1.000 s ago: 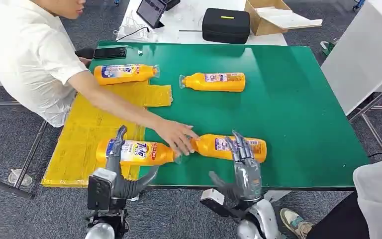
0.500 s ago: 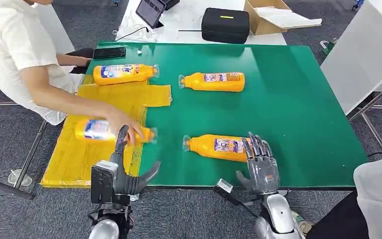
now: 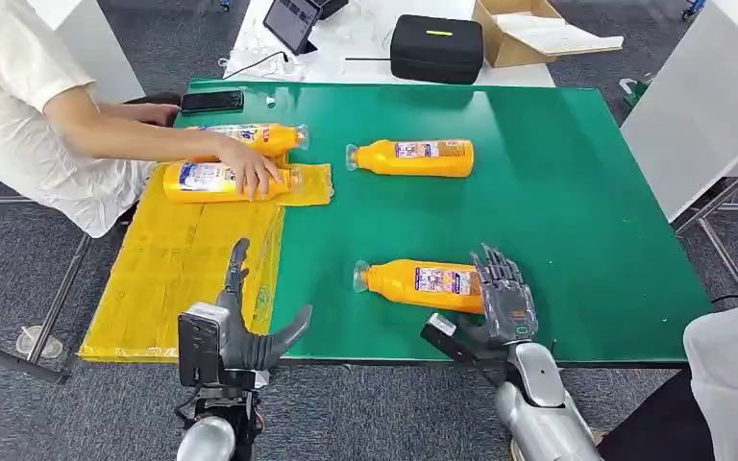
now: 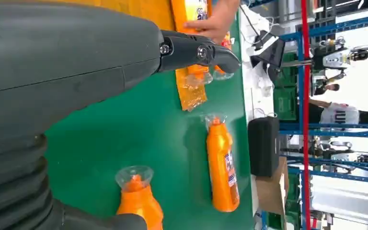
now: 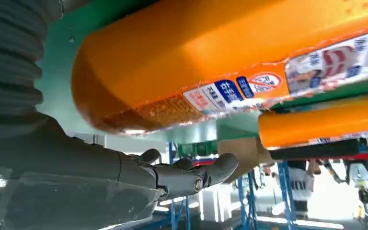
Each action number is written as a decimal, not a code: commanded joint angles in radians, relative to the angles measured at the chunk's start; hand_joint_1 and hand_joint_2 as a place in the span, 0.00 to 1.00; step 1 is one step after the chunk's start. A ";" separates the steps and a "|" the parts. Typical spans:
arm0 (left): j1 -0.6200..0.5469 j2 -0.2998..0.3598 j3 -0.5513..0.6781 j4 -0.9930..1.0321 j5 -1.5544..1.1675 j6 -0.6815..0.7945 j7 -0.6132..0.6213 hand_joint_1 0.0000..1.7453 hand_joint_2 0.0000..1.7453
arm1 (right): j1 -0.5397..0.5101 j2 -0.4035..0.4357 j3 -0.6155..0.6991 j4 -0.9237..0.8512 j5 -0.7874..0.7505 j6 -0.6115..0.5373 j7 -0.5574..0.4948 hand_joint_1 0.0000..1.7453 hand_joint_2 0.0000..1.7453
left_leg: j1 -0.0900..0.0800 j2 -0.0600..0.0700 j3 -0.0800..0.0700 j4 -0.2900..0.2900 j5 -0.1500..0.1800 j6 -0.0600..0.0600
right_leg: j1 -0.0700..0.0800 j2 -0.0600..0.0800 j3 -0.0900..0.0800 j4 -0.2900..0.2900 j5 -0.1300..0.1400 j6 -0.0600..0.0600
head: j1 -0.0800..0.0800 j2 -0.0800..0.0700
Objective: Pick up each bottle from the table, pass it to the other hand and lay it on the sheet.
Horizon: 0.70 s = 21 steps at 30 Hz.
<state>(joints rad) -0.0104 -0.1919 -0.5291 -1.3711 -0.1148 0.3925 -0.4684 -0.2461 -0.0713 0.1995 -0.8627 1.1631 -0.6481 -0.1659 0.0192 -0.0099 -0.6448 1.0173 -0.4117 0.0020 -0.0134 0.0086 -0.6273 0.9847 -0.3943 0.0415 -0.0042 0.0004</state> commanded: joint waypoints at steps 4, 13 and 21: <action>-0.050 0.015 -0.025 0.079 0.003 0.010 0.002 0.00 1.00 | -0.106 0.002 0.022 0.239 -0.004 0.014 0.008 0.00 1.00 | 0.000 0.001 0.003 -0.001 0.000 0.001 | 0.000 0.000 0.003 -0.001 0.000 -0.001 | 0.000 0.000; -0.058 0.014 -0.029 0.091 0.013 0.008 0.012 0.00 1.00 | -0.129 -0.006 0.025 0.294 -0.004 0.052 0.023 0.00 1.00 | 0.000 0.000 0.007 -0.001 0.000 0.001 | 0.000 -0.002 0.006 -0.001 0.000 -0.001 | 0.000 0.000; -0.070 0.016 -0.037 0.098 0.014 0.002 0.015 0.00 1.00 | -0.148 -0.026 0.016 0.368 -0.028 0.154 0.025 0.87 1.00 | 0.000 -0.001 0.012 -0.002 0.000 0.001 | 0.000 -0.004 0.013 -0.002 -0.001 -0.002 | 0.000 0.000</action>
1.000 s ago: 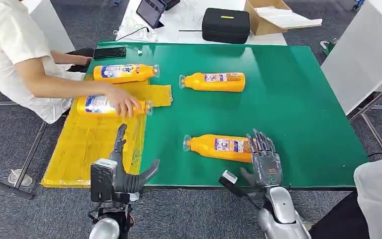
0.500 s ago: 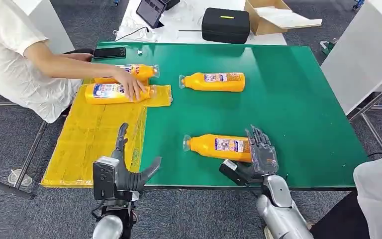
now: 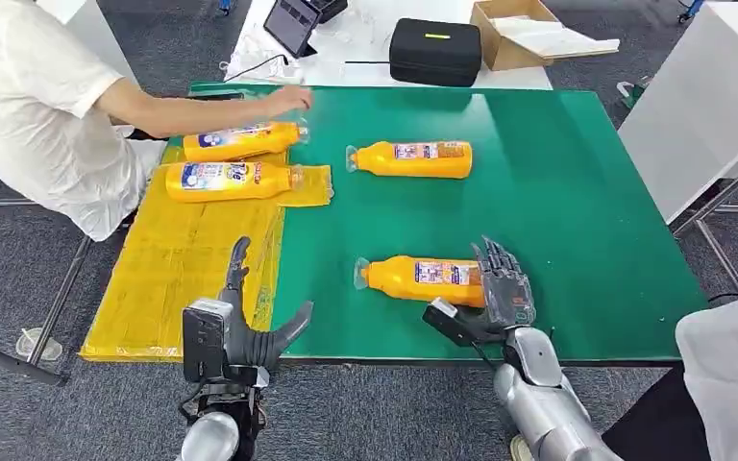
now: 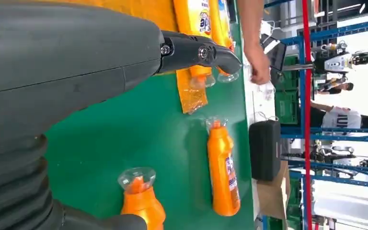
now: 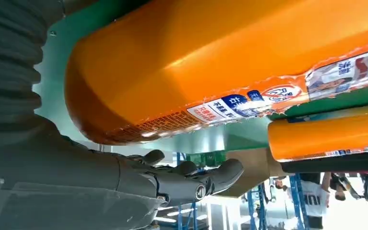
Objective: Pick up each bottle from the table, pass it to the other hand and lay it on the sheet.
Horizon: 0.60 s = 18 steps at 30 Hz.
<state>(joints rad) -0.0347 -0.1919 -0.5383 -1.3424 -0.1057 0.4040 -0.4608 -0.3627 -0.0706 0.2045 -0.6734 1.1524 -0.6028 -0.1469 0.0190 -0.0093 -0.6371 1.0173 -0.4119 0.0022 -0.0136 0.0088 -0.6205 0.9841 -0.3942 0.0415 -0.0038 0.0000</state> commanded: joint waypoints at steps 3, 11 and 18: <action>-0.048 0.016 -0.030 0.068 0.005 -0.012 0.008 0.00 1.00 | -0.037 -0.031 0.007 0.207 -0.033 0.162 0.001 1.00 1.00 | 0.000 -0.002 0.005 -0.001 0.000 0.001 | 0.000 -0.004 0.005 -0.002 0.000 -0.001 | 0.000 0.000; -0.051 0.018 -0.033 0.065 0.005 -0.015 0.008 0.00 1.00 | -0.035 -0.027 -0.006 0.228 -0.059 0.194 -0.016 1.00 1.00 | 0.000 -0.002 0.010 -0.001 -0.001 0.001 | 0.001 -0.003 0.011 -0.003 -0.001 -0.001 | 0.000 0.000; -0.042 0.023 -0.033 0.061 0.010 -0.011 0.006 0.00 1.00 | -0.043 -0.024 -0.007 0.269 -0.072 0.236 -0.024 1.00 1.00 | 0.001 -0.002 0.014 -0.002 -0.001 0.002 | 0.002 -0.004 0.014 -0.004 -0.001 -0.001 | 0.000 0.000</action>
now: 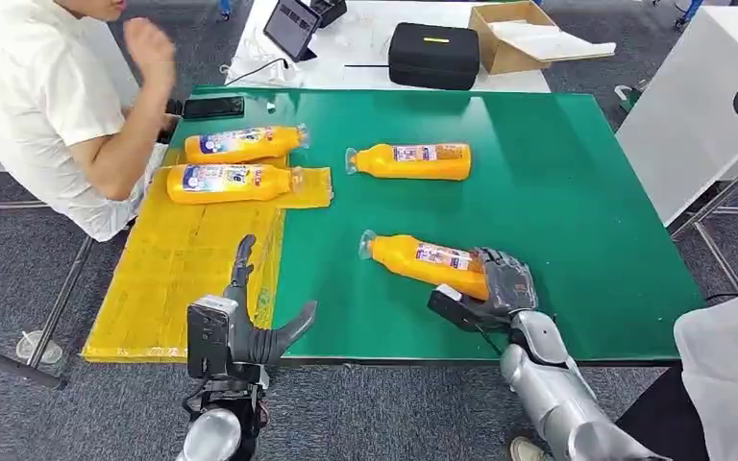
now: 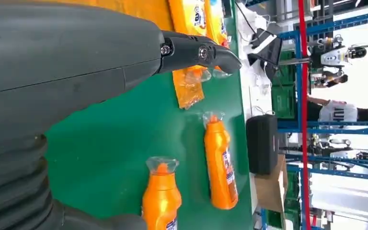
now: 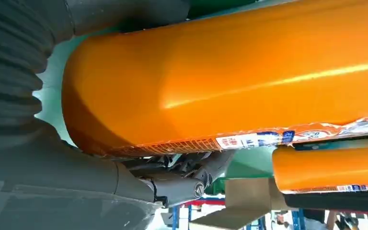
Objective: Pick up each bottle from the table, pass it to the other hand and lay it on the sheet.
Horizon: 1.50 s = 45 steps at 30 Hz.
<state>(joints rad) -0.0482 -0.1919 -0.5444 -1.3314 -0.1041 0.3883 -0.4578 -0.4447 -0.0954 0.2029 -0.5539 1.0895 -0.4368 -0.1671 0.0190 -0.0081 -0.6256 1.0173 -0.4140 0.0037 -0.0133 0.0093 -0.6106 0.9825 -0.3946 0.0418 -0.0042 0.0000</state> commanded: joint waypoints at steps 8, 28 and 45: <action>0.005 0.026 -0.003 0.024 0.061 0.010 -0.018 0.00 1.00 | 0.082 0.051 -0.125 0.089 -0.228 0.133 -0.224 1.00 1.00 | 0.001 -0.003 0.011 -0.003 -0.006 0.003 | 0.001 -0.005 0.004 -0.004 -0.006 0.000 | 0.000 0.000; 0.058 0.051 0.000 0.105 0.484 -0.150 0.030 0.00 1.00 | 0.250 0.115 -0.022 -0.459 -0.582 0.129 -0.354 1.00 1.00 | 0.001 0.005 0.006 -0.001 -0.008 0.000 | 0.002 0.005 0.007 -0.001 -0.005 -0.001 | 0.000 0.000; -0.021 0.029 -0.031 0.165 0.490 -0.223 0.040 0.00 1.00 | 0.273 0.178 0.204 -0.547 -0.629 0.157 -0.362 1.00 1.00 | 0.002 0.004 -0.005 -0.001 -0.007 0.000 | 0.002 0.004 -0.003 0.000 -0.005 -0.001 | 0.000 0.000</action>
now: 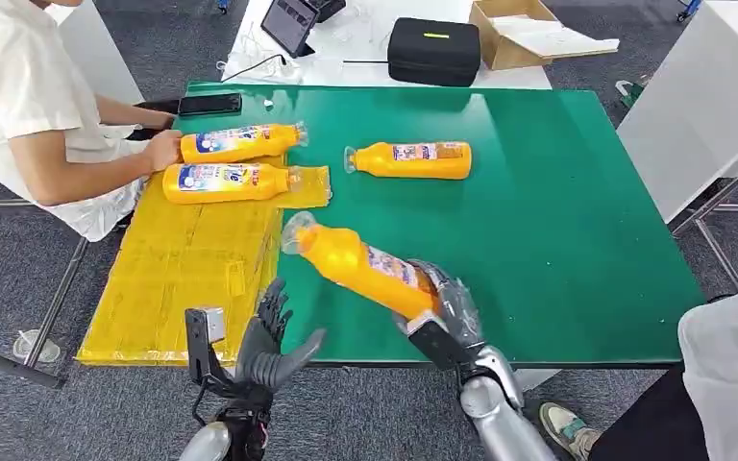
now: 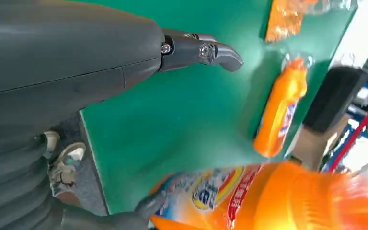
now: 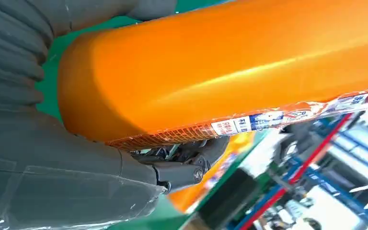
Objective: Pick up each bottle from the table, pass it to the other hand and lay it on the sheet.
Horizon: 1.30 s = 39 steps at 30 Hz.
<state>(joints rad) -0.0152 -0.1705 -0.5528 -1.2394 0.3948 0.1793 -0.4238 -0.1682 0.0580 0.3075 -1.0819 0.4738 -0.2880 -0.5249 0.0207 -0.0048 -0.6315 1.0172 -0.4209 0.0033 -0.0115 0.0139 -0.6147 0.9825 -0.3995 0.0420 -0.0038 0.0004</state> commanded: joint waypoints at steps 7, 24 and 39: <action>-0.075 0.001 -0.034 0.031 -0.029 -0.075 -0.027 0.00 1.00 | -0.002 0.029 0.178 -0.004 -0.037 0.044 -0.009 1.00 1.00 | -0.001 0.000 0.003 0.000 -0.001 0.001 | 0.000 -0.001 0.003 0.000 -0.001 -0.002 | 0.000 0.000; -0.090 -0.007 -0.033 -0.012 -0.002 -0.139 -0.061 0.00 1.00 | -0.052 0.042 0.243 0.086 -0.028 0.052 -0.020 1.00 1.00 | 0.000 0.001 0.002 -0.001 0.000 0.001 | 0.000 0.000 0.002 0.000 0.000 -0.001 | -0.001 0.000; -0.111 -0.013 -0.038 0.019 0.014 -0.141 -0.076 1.00 1.00 | -0.062 0.048 0.273 0.071 -0.054 0.057 -0.024 1.00 1.00 | -0.001 0.000 0.001 -0.001 0.000 0.001 | 0.000 -0.001 0.001 0.000 0.000 -0.001 | -0.001 0.000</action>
<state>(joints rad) -0.0739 -0.1919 -0.5661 -1.2920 0.4017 0.0420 -0.4971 -0.1854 0.1053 0.5253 -1.0578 0.4330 -0.2377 -0.5421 0.0206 -0.0051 -0.6331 1.0172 -0.4208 0.0032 -0.0117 0.0138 -0.6159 0.9825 -0.3996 0.0421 -0.0046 0.0000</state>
